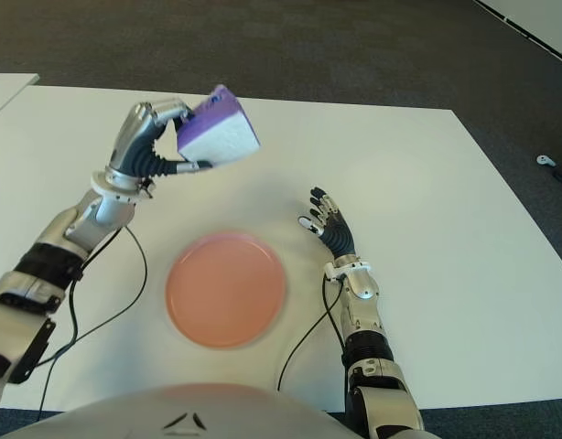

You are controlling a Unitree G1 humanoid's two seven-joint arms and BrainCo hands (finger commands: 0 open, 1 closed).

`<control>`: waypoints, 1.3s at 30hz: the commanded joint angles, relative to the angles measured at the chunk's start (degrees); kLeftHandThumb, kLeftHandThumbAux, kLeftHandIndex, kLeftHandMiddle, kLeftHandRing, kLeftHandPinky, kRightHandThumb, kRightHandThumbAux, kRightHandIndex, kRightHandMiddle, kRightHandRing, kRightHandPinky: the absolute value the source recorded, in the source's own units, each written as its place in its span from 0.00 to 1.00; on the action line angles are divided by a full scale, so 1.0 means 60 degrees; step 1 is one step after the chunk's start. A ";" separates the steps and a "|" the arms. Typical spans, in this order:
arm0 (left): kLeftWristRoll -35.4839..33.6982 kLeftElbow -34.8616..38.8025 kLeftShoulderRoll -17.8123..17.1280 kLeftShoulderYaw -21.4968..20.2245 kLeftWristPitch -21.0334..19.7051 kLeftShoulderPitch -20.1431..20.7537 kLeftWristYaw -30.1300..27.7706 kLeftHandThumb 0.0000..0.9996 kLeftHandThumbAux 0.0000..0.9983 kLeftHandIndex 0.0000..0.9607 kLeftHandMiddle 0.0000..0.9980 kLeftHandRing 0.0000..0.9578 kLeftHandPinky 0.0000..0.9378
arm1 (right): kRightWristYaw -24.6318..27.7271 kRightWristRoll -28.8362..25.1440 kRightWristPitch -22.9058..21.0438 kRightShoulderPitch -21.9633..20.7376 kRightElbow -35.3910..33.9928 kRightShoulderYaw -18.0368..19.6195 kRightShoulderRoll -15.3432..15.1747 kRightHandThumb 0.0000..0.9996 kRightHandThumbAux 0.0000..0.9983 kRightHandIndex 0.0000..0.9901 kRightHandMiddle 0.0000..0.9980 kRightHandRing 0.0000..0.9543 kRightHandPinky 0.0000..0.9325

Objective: Put the tissue paper into the plate.

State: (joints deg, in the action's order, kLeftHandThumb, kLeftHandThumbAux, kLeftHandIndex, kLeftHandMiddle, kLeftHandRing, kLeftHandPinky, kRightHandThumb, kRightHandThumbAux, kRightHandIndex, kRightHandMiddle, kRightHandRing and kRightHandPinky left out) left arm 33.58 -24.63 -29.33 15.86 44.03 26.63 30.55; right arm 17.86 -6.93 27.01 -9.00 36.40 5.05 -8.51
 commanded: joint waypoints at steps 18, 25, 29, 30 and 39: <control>-0.0867 0.1419 -0.0687 -0.0074 0.1242 -0.1853 -0.3557 0.72 0.70 0.46 0.87 0.89 0.90 | 0.0337 0.0144 -0.0087 0.1010 0.1724 -0.0193 0.0264 0.00 0.60 0.00 0.00 0.00 0.00; -0.0581 0.1418 -0.0861 -0.0174 0.1238 -0.2139 -0.4226 0.72 0.70 0.46 0.86 0.88 0.90 | 0.0404 0.0120 -0.0031 0.0958 0.1831 -0.0174 0.0256 0.00 0.61 0.00 0.00 0.00 0.00; -0.0113 0.1494 -0.1045 -0.0224 0.1291 -0.2320 -0.4294 0.72 0.70 0.46 0.86 0.88 0.90 | 0.0460 0.0106 0.0110 0.0878 0.2015 -0.0145 0.0263 0.00 0.61 0.00 0.00 0.00 0.00; 0.0054 0.1508 -0.1079 -0.0228 0.1350 -0.2357 -0.4236 0.72 0.70 0.46 0.86 0.88 0.90 | 0.0467 0.0100 0.0101 0.0869 0.2030 -0.0140 0.0265 0.00 0.61 0.00 0.00 0.00 0.00; 0.0626 0.1971 -0.1126 -0.0303 0.1420 -0.2741 -0.4166 0.72 0.70 0.46 0.87 0.88 0.90 | 0.0427 0.0114 -0.0051 0.0844 0.1996 -0.0145 0.0261 0.00 0.61 0.00 0.00 0.00 0.00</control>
State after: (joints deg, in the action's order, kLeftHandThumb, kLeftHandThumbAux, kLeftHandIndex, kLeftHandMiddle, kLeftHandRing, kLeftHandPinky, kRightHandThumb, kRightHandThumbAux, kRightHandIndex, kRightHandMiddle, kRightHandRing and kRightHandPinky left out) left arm 36.10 -14.70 -35.70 14.43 52.35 11.62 5.96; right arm 20.51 -6.99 31.93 -10.48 40.90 5.09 -9.05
